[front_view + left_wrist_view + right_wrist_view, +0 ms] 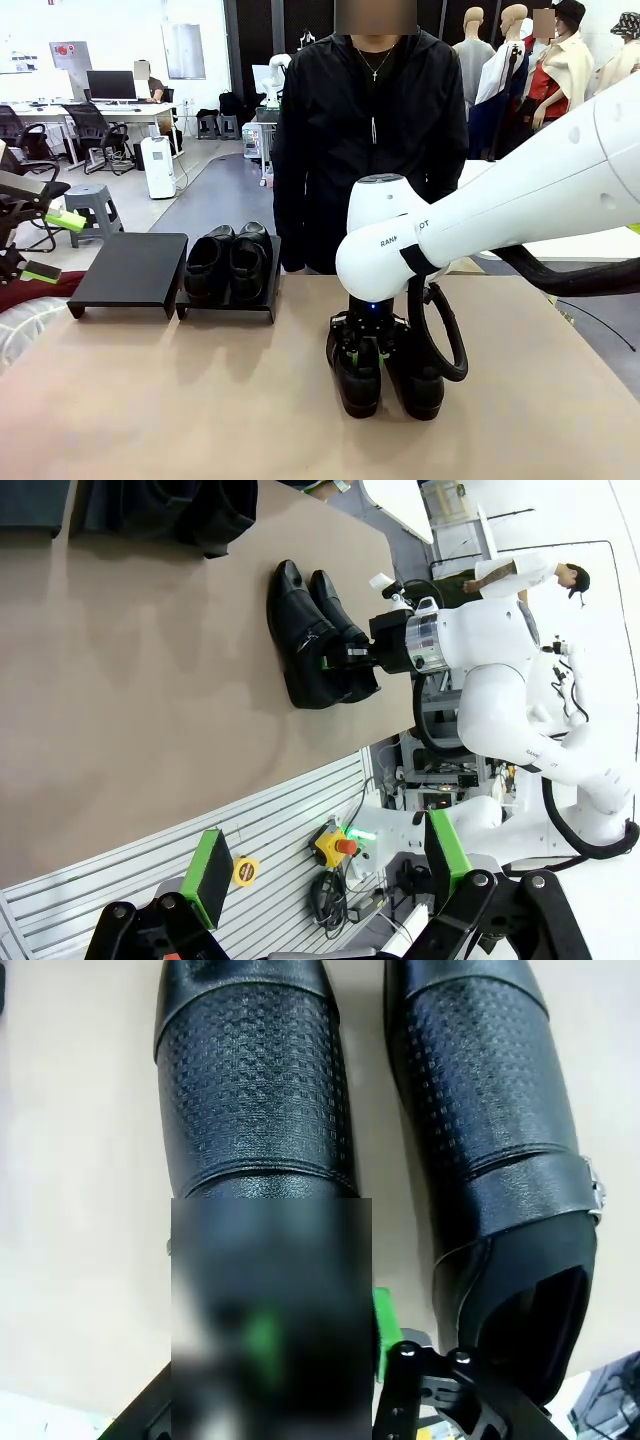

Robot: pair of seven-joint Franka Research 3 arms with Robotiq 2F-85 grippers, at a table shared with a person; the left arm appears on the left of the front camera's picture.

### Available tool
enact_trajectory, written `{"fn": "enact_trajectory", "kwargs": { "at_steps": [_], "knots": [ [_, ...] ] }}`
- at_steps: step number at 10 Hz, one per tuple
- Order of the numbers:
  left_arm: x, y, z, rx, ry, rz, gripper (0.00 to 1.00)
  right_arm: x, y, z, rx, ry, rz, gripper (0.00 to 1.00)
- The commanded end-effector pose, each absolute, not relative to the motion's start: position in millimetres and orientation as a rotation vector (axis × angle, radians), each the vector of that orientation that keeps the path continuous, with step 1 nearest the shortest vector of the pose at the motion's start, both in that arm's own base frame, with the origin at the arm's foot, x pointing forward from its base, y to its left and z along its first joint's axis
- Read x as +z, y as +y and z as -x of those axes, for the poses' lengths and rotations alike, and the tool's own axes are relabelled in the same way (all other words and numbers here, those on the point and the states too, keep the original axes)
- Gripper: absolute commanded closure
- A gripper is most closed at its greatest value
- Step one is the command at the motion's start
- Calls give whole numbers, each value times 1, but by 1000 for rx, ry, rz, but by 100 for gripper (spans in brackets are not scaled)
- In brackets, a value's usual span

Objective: Organize the shoes by placing them on the stand.
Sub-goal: Pick up one Shoe and place it in the middle of the table.

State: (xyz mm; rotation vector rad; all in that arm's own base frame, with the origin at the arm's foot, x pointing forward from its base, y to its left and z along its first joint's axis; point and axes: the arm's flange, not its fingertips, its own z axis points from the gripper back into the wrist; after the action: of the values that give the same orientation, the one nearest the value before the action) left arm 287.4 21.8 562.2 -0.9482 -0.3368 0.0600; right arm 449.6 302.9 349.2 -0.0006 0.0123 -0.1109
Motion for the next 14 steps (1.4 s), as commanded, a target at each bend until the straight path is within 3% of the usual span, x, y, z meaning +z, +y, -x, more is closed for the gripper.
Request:
{"fn": "enact_trajectory", "kwargs": {
  "at_steps": [1, 7, 10, 12, 14],
  "knots": [
    [563, 25, -288, 38, -344, 964, 0, 348, 303, -451, -80, 30, -42, 100],
    [563, 25, -288, 38, -344, 964, 0, 366, 293, -431, 36, 36, -81, 100],
    [563, 25, -288, 38, -344, 964, 0, 419, 281, -342, 122, -72, -172, 100],
    [563, 25, -288, 38, -344, 964, 0, 415, 302, -291, 369, -101, -259, 100],
    [563, 25, -288, 38, -344, 964, 0, 404, 340, -276, 344, -159, -351, 100]
  ]
}}
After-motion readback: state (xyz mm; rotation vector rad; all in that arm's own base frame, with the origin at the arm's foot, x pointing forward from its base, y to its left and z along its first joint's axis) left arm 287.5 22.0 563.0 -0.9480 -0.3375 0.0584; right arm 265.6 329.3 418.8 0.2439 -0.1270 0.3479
